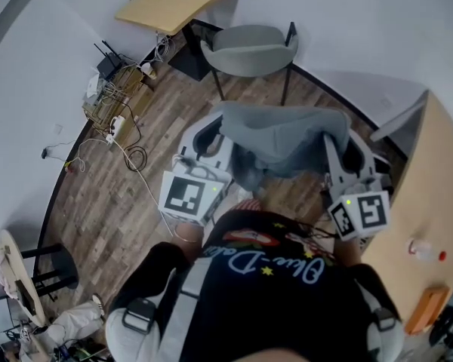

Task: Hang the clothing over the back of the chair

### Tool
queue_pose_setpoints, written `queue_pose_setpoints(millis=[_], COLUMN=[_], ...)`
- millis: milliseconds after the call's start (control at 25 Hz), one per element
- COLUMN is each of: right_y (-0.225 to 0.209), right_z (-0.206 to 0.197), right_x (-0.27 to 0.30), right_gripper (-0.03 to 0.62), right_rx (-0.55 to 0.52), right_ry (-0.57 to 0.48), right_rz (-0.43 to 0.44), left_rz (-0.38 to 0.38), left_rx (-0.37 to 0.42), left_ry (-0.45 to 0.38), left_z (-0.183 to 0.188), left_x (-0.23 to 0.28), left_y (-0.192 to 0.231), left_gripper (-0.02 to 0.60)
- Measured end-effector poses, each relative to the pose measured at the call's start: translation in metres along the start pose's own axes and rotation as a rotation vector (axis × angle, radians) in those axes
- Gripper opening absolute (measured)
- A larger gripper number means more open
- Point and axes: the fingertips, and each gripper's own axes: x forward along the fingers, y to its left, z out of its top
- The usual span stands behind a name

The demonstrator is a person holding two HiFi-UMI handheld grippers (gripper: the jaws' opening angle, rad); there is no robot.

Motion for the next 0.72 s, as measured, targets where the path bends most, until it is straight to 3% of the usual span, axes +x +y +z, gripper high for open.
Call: queue_pose_setpoints(millis=[720], right_y=[0.009], right_z=[0.0], right_x=[0.101], right_gripper=[0.087], right_rx=[-0.02], right_ry=[0.03], right_rz=[-0.016], left_rz=[0.023], left_rx=[-0.01], left_ry=[0.011], left_z=[-0.016], left_x=[0.036], left_y=[0.098], left_gripper=[0.022])
